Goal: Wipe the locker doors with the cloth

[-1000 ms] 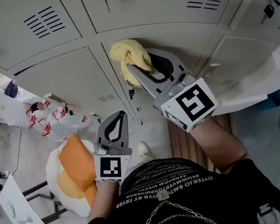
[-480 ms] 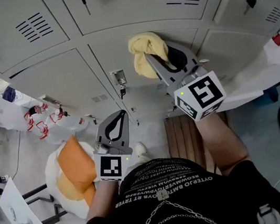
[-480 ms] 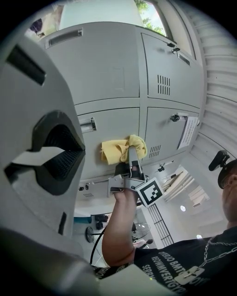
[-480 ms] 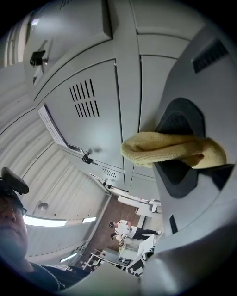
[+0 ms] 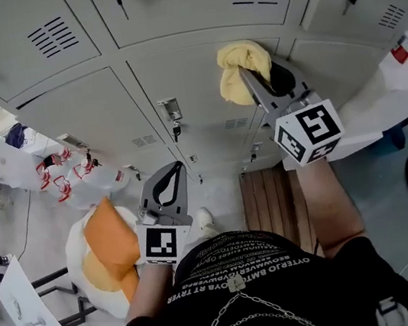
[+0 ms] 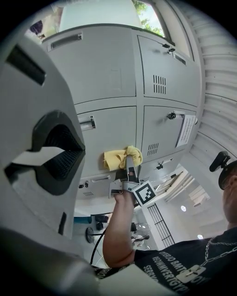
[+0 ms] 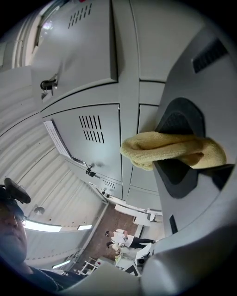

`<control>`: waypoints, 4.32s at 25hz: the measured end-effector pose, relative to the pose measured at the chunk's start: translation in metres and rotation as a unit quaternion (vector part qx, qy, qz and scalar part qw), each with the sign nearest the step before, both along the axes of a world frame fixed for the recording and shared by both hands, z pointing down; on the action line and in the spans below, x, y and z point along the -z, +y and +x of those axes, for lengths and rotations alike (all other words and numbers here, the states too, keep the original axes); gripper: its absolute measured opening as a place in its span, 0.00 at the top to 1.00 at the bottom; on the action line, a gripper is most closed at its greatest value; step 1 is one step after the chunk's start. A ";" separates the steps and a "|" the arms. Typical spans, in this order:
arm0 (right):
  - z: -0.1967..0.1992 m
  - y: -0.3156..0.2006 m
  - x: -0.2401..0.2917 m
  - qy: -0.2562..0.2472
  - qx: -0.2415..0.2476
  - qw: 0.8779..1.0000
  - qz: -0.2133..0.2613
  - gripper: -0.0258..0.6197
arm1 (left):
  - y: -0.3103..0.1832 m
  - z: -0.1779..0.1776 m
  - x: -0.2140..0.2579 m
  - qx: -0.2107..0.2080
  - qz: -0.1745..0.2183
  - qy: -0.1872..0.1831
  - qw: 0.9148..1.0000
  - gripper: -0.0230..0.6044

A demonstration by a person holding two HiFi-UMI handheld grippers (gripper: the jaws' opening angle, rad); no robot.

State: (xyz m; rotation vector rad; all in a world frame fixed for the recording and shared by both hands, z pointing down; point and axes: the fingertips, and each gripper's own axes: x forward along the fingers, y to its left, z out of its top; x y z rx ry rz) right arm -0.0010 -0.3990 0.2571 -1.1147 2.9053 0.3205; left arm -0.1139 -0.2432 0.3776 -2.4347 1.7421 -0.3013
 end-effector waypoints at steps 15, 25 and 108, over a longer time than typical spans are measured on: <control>0.027 0.018 0.012 -0.013 -0.026 0.999 0.022 0.79 | 0.024 -0.008 -0.008 0.012 -0.017 0.012 1.000 0.95; -0.076 0.052 -0.009 0.010 0.088 0.996 0.008 0.79 | 0.043 -0.033 -0.005 0.042 -0.023 0.024 0.999 0.95; -0.109 0.030 -0.136 0.128 0.039 0.989 -0.067 0.79 | 0.064 -0.055 -0.033 0.037 -0.077 0.008 0.996 0.95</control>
